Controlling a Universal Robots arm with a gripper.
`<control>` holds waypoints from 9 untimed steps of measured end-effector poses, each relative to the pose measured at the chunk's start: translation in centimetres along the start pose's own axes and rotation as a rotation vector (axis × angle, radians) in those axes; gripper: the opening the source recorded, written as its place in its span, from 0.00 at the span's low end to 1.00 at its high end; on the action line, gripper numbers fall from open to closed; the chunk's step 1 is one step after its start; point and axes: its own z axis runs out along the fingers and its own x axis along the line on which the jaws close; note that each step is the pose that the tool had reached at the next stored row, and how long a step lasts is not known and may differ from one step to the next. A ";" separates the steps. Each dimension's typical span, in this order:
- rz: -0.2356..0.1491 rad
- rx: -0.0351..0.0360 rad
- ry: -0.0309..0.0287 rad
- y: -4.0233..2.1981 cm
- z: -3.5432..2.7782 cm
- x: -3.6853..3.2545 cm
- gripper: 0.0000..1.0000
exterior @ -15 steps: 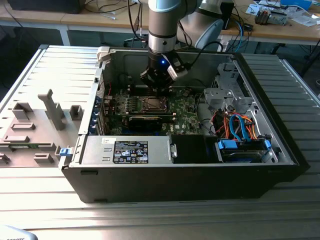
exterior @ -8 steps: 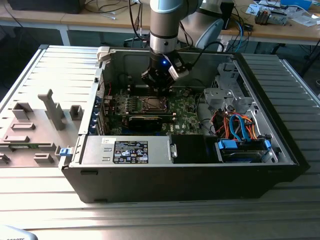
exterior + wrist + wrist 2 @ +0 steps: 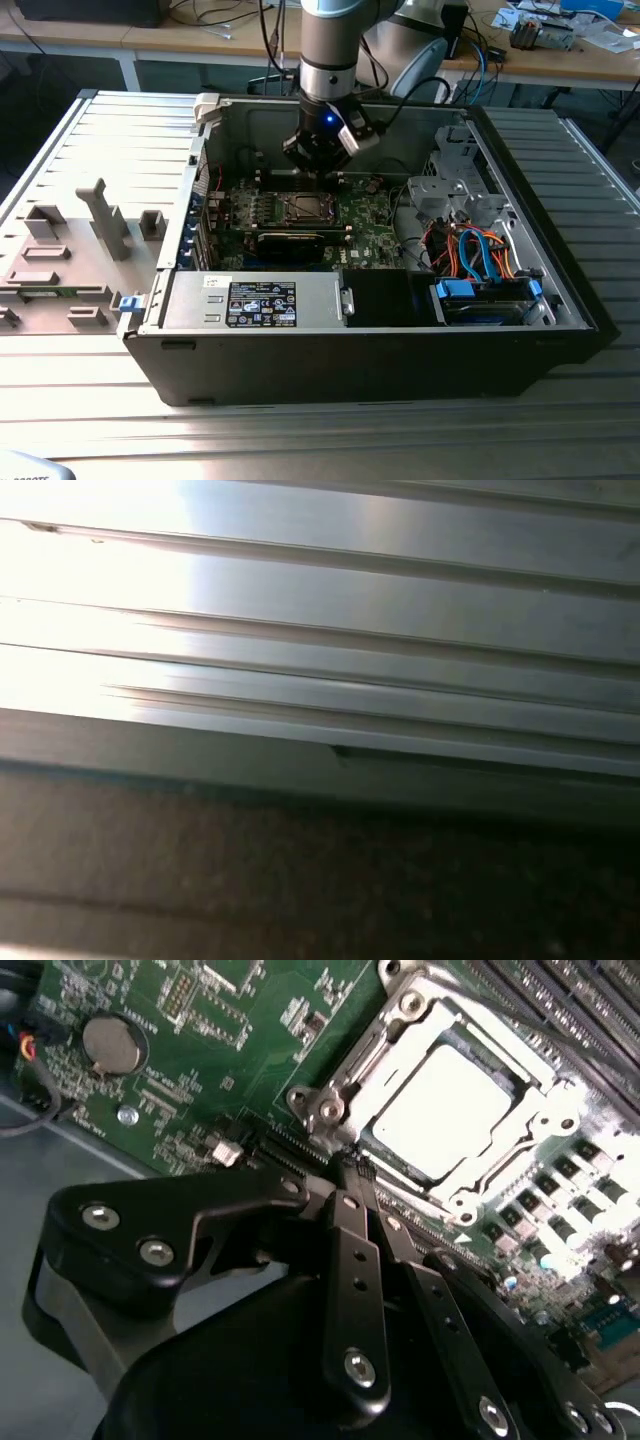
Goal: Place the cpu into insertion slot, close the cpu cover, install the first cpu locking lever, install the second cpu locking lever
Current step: 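Install the first cpu locking lever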
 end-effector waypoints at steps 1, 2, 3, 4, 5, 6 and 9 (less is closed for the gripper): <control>0.000 0.0001 0.0001 -0.13 0.00 0.01 0.11; 0.000 0.0001 0.0000 -0.36 0.01 0.04 0.11; 0.000 0.0000 0.0000 -0.62 0.02 0.07 0.11; 0.000 0.0001 0.0001 -0.78 0.02 0.09 0.11; 0.000 0.0001 0.0000 -0.95 0.03 0.11 0.11; 0.000 0.0000 0.0000 -1.12 0.04 0.12 0.11; 0.000 0.0000 0.0000 -1.62 0.06 0.18 0.11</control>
